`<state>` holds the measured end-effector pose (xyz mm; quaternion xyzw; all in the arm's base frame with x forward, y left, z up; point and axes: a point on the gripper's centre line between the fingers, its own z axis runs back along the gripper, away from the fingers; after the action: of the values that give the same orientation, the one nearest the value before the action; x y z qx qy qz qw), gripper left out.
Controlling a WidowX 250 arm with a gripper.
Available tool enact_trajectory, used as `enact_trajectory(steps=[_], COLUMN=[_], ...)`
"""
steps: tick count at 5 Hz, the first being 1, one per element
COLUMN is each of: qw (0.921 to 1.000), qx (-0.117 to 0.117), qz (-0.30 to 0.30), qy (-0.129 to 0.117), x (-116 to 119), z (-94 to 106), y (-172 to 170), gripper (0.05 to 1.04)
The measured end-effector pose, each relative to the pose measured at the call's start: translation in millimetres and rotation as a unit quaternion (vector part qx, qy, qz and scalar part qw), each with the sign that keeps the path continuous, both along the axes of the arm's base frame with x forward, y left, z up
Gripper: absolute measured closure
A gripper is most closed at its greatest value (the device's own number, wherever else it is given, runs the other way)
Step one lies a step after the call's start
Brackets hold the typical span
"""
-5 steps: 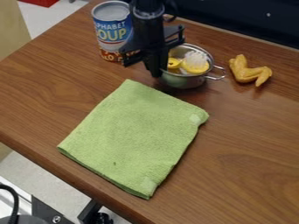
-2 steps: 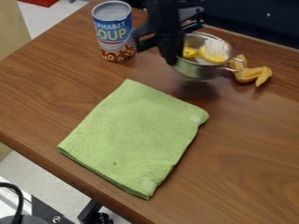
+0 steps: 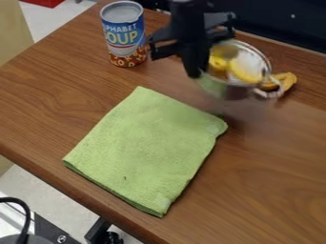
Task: Move the pot beside the green cloth
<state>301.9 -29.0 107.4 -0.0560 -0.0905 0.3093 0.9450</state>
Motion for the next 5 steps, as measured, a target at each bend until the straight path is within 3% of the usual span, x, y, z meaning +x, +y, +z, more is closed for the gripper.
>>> enact_trajectory(steps=[1, 2, 3, 5], qw=[0.9962, 0.9887, 0.9801, 0.9715], qx=[0.004, 0.021, 0.022, 0.033], qz=[-0.085, -0.147, -0.195, -0.231], qy=[0.016, 0.022, 0.030, 0.041], x=[-21, -36, -42, -58], z=[-5.2, -14.3, -15.7, -38.6], y=[-20, -34, -45, -61], gripper=[1.029, 1.029, 1.029, 1.029])
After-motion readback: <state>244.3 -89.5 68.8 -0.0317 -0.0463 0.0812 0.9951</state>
